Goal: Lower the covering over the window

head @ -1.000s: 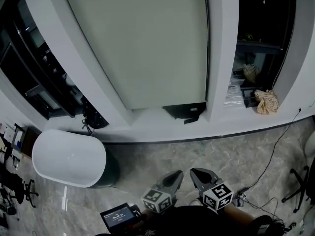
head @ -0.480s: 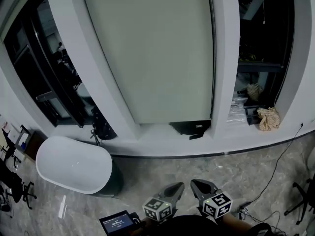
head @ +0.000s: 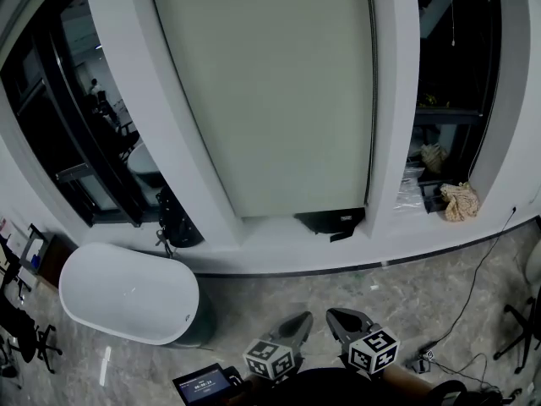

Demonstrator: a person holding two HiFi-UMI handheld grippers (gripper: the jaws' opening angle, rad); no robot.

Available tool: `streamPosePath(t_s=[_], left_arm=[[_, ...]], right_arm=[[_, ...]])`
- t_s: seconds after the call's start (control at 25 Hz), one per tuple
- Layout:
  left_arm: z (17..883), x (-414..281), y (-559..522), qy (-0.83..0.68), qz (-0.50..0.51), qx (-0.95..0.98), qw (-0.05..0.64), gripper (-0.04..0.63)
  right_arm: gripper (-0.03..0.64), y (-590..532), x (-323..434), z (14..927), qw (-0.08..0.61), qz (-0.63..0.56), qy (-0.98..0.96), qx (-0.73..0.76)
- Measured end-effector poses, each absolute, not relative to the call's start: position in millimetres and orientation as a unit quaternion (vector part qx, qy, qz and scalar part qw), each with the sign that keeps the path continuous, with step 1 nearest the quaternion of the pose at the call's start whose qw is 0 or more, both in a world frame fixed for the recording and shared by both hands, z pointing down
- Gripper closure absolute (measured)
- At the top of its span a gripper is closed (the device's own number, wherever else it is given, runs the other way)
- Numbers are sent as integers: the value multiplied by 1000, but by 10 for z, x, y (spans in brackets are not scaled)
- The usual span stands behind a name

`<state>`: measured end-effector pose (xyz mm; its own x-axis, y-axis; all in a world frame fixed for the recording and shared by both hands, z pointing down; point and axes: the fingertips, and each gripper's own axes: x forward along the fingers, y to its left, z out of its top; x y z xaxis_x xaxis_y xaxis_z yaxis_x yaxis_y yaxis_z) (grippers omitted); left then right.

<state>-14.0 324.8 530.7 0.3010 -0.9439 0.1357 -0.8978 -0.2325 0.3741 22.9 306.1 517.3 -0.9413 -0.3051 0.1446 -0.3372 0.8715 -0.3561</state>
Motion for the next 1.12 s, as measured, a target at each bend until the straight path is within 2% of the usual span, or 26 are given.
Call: streamPosePath(t_s=[0.36, 0.76, 1.12], left_arm=[[5265, -250, 3282, -565, -54, 803, 183, 586], [5084, -319, 3164, -562, -57, 807, 173, 588], [5144, -269, 3209, -563, -57, 803, 187, 588]], right_arm=[[609, 3205, 50, 5077, 40, 162, -970, 177], [609, 3131, 124, 5107, 27, 188, -961, 200], [609, 3137, 110, 5109, 27, 184, -962, 198]])
